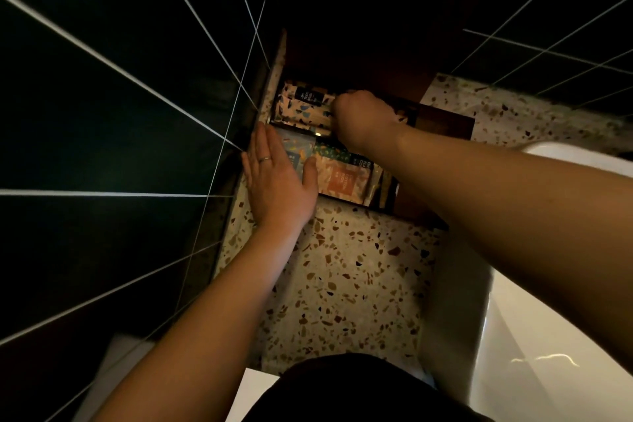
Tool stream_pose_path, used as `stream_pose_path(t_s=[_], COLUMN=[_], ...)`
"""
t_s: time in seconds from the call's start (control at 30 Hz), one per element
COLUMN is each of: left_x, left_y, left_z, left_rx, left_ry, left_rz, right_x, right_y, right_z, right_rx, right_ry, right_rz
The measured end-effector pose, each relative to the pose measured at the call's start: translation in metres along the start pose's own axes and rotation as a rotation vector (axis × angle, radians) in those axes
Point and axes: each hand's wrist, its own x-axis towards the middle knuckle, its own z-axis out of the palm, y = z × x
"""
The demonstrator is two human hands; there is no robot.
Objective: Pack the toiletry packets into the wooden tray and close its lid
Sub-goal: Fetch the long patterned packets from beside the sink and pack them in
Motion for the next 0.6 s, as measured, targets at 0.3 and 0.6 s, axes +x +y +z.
stream_pose_path(t_s=[0.3, 0.6], left_x=[-0.002, 0.000], left_y=[0.002, 0.001], left_z=[-0.001, -0.002], left_rx=[-0.005, -0.012], left_ry=[-0.003, -0.021], left_rz=[-0.005, -0.003], right_x=[-0.043, -0.059], right_y=[0.020, 0.032], right_z=[0.010, 0.028], right_rx=[0.077, 0.192], right_ry=[0.181, -0.039], right_rz=[-0.162, -0.104])
